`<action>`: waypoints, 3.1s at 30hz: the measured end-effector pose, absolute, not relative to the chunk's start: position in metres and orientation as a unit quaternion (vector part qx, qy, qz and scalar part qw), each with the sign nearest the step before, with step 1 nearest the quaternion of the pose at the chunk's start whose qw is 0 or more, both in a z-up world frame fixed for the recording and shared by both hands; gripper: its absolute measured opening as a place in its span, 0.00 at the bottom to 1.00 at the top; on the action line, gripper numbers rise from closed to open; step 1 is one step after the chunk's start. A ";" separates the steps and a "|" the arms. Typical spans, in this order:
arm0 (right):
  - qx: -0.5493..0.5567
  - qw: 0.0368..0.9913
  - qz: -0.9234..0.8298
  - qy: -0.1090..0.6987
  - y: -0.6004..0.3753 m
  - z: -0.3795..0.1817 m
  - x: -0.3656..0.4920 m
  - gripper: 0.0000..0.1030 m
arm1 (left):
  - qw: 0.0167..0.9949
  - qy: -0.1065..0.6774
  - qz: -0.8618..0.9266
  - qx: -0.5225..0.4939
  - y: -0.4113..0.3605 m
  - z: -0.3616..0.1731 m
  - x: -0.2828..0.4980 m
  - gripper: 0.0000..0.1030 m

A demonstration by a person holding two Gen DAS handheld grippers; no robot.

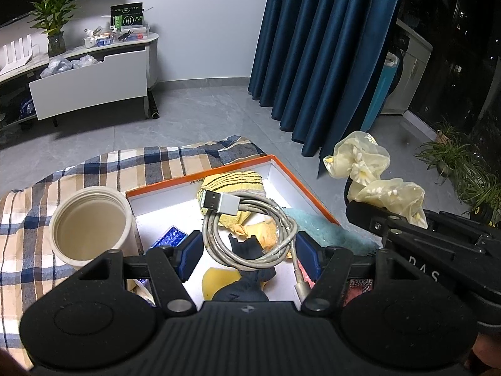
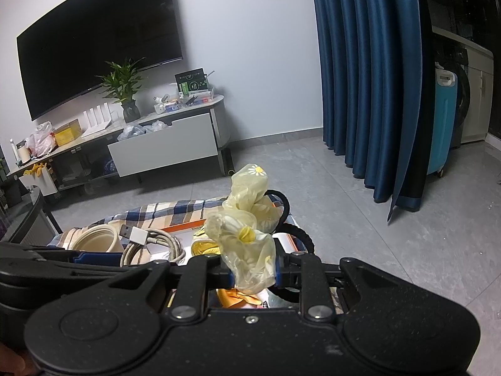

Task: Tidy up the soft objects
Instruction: 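Lower the white cable and yellow gloves into the white box with both grippers, then open the left gripper to drop the cable while the right releases the gloves, then withdraw both open tools up from the white box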

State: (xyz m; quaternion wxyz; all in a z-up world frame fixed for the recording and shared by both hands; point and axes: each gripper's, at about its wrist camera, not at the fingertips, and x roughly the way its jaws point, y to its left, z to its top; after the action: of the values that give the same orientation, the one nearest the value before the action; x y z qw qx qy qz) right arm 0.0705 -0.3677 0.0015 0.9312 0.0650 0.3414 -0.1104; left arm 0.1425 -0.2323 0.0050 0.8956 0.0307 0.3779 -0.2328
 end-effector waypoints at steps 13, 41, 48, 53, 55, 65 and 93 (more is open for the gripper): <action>0.062 0.928 -0.112 0.351 -0.367 -0.001 0.085 0.28 | 0.894 0.381 -0.233 0.030 -0.233 0.004 0.151 0.64; 0.093 0.944 -0.105 0.298 -0.381 0.030 0.049 0.66 | 0.890 0.386 -0.244 0.002 -0.233 0.000 0.169 0.90; 0.096 0.947 -0.098 0.290 -0.372 0.042 0.030 0.66 | 0.894 0.385 -0.227 0.006 -0.223 0.011 0.160 0.92; 0.096 0.947 -0.092 0.293 -0.367 0.048 0.017 0.68 | 0.903 0.373 -0.212 0.018 -0.216 0.026 0.142 1.00; 0.093 0.946 -0.091 0.297 -0.365 0.049 0.010 0.70 | 0.907 0.367 -0.204 0.017 -0.212 0.033 0.131 1.00; 0.076 0.939 -0.073 0.328 -0.353 0.052 -0.026 0.76 | 0.915 0.364 -0.174 0.003 -0.198 0.039 0.070 1.00; 0.056 0.922 -0.077 0.376 -0.335 0.037 -0.060 0.80 | 0.888 0.436 -0.144 0.019 -0.201 -0.016 0.003 1.00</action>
State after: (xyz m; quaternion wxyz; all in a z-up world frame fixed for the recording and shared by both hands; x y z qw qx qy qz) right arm -0.0598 -0.3349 0.0369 0.9219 0.0562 0.3757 -0.0767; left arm 0.0026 -0.2007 -0.0158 0.8883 0.0187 0.4358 -0.1440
